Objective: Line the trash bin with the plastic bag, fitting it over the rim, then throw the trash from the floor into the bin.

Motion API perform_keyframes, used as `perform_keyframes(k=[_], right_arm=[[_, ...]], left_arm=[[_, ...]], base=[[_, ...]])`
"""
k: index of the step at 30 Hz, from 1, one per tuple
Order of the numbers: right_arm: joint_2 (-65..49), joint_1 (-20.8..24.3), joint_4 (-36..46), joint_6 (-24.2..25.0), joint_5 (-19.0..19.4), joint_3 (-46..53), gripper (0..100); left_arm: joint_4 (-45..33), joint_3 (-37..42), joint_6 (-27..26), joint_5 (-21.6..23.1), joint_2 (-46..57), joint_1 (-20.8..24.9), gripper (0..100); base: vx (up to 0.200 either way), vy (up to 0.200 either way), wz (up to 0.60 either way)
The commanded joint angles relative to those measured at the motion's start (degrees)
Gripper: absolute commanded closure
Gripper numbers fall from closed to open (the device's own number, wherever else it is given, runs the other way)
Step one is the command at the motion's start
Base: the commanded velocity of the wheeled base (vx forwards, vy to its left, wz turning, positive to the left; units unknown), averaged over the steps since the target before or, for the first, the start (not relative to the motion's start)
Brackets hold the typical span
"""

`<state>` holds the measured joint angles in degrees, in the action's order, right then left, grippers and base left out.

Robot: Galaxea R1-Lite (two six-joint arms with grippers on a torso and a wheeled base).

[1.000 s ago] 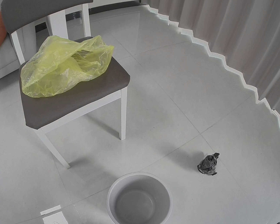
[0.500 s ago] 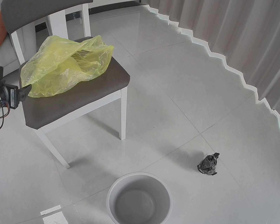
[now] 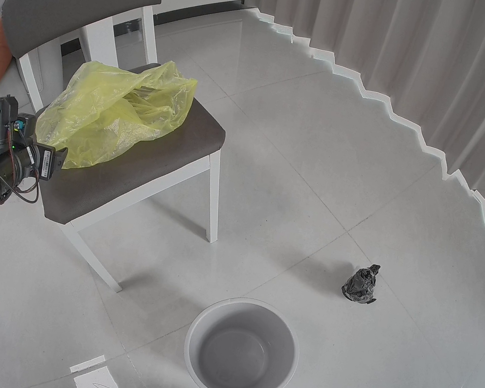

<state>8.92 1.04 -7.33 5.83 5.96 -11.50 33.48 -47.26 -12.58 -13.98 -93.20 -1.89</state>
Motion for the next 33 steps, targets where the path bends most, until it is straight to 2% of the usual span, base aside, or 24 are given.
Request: perform_keyframes(k=[1,16,17,24,27,30,33], right_arm=[[0.0,0.0,-0.1,0.0,0.0,-0.1,0],[-0.7,-0.1,-0.2,0.0,0.0,-0.9,0],[-0.7,-0.1,-0.3,0.0,0.0,-0.9,0],[0.6,0.1,-0.1,0.0,1.1,-2.8,0],[3.6,-0.1,-0.3,0.1,2.6,-5.3,0],[6.4,-0.1,-0.1,0.1,2.7,-8.3,0],[11.3,0.2,-0.3,0.1,3.4,-11.9,0]], left_arm=[[0.1,-0.8,0.0,-0.1,-1.9,-0.8,0],[0.5,-5.2,0.6,0.6,-6.1,-2.5,0],[0.9,-5.3,0.6,0.7,-6.4,-2.5,100],[3.2,-6.7,0.8,1.2,-9.8,-2.7,100],[4.5,-8.6,3.0,2.8,-11.7,-2.6,100],[8.1,-8.4,6.3,6.4,-10.3,-1.6,100],[10.1,-5.6,7.0,12.0,-4.9,1.4,100]], base=[[0.000,0.000,0.00],[0.000,0.000,0.00],[0.000,0.000,0.00],[0.000,0.000,0.00],[0.000,0.000,0.00],[0.000,0.000,0.00],[0.000,0.000,0.00]])
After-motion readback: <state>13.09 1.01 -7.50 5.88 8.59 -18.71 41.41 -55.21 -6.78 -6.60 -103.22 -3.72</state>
